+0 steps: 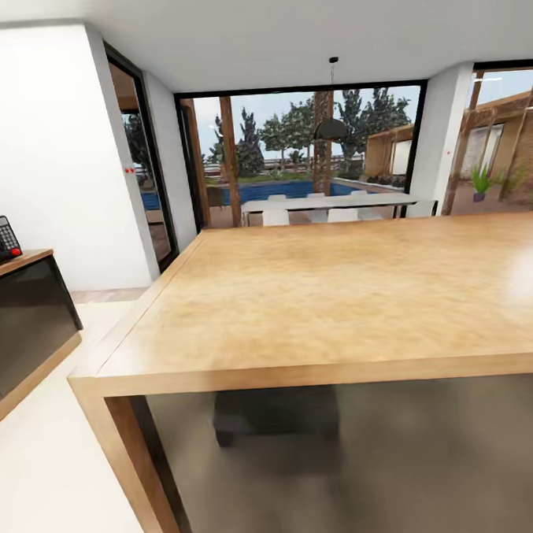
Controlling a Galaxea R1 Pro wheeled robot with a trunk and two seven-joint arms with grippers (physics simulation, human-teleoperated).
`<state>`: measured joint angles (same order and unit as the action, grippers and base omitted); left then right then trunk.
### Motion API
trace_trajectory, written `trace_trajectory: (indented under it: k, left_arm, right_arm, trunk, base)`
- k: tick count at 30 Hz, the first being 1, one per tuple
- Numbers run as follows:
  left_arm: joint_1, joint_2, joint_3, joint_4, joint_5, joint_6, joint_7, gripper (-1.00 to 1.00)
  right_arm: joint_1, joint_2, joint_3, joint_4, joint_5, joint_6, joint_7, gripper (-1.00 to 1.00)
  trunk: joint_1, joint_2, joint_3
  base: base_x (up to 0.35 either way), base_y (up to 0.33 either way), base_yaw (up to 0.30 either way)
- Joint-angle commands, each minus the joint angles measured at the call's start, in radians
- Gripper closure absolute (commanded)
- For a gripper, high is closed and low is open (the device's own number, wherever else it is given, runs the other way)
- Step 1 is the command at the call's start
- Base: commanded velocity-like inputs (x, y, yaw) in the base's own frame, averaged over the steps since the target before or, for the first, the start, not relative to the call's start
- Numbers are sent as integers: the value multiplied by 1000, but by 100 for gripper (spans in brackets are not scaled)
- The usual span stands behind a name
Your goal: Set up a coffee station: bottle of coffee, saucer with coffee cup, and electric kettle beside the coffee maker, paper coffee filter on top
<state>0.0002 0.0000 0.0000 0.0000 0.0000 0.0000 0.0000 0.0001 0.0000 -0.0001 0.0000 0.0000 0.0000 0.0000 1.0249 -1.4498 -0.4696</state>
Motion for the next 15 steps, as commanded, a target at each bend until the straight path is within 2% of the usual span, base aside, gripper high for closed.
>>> trace_trajectory:
  k: [1,15]
  left_arm:
    - [1,-2,0,-1,2,2,-6,-100]
    - [1,-2,0,-1,2,2,-8,-100]
  right_arm:
    - [0,2,-3,-1,-6,2,3,-100]
    - [0,2,-2,-1,-4,2,2,-100]
  trunk:
    - [0,0,0]
    - [0,0,0]
  base:
    - [0,0,0]
    - [0,0,0]
